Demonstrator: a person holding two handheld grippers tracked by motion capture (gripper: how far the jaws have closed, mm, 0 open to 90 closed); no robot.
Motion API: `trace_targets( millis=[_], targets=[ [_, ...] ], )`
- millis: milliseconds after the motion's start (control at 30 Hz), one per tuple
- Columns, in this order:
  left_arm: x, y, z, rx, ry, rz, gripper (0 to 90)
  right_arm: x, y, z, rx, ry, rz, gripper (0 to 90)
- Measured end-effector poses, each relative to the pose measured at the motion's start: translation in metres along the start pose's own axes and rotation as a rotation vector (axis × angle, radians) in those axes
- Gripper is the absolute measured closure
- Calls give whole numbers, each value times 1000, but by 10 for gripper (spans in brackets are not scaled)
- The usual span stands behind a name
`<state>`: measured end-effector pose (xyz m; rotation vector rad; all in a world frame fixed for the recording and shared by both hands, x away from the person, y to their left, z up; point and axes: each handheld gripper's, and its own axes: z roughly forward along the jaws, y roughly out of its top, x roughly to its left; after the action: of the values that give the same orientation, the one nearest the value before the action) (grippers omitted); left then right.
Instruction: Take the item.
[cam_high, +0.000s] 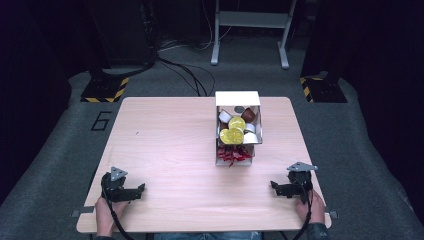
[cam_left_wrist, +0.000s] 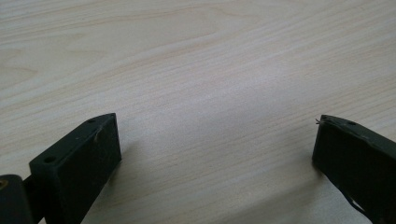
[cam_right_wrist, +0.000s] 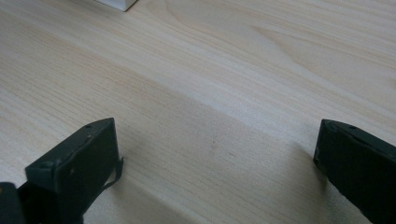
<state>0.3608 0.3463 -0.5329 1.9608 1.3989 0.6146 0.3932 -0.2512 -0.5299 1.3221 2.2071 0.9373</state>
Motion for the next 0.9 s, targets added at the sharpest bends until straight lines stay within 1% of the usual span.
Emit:
trace_targets(
  millis=[100, 133, 200, 233, 267, 333, 467, 500, 533, 567, 633, 667, 700, 767, 800, 867, 900],
  targets=[
    [2, 1, -1, 16, -20, 14, 7, 0, 0, 0, 0, 0, 1, 0],
    [2, 0, 0, 5, -8, 10, 7, 0, 0, 0, 0, 0, 0, 0],
    [2, 0, -1, 13, -9, 6, 7, 0, 0, 0, 0, 0, 0, 0],
    [1, 0, -1, 9, 1, 1, 7, 0, 0, 0, 0, 0, 0, 0],
    [-2, 1, 0, 10, 2, 7, 5, 0, 0, 0, 0, 0, 0, 0],
    [-2, 1, -1, 16, -29, 39, 5, 0, 0, 0, 0, 0, 0, 0],
    [-3, 5, 1, 31, -36, 45, 2, 0, 0, 0, 0, 0, 0, 0],
    [-3, 5, 1, 31, -36, 45, 14, 0, 0, 0, 0, 0, 0, 0],
    [-4, 7, 0, 29, -73, 49, 30, 0, 0, 0, 0, 0, 0, 0],
    [-4, 8, -1, 28, -84, 53, 33, 0, 0, 0, 0, 0, 0, 0],
    [-5, 12, -4, 20, -98, 56, 34, 0, 0, 0, 0, 0, 0, 0],
    [-5, 16, -7, 24, -108, 64, 38, 0, 0, 0, 0, 0, 0, 0],
    [-5, 20, -9, 9, -109, 69, 39, 0, 0, 0, 2, 2, 4, 0],
    [-7, 27, -13, 7, -124, 83, 42, 0, 0, 0, 2, 2, 5, 0],
    [-9, 32, -17, -4, -120, 93, 46, 0, 0, 0, 2, 2, 4, 0],
    [-12, 41, -20, -5, -138, 113, 48, 0, 0, 0, 2, 2, 5, 0],
    [-14, 45, -22, -12, -137, 123, 51, 0, 0, 0, 2, 1, 5, 0]
  ],
)
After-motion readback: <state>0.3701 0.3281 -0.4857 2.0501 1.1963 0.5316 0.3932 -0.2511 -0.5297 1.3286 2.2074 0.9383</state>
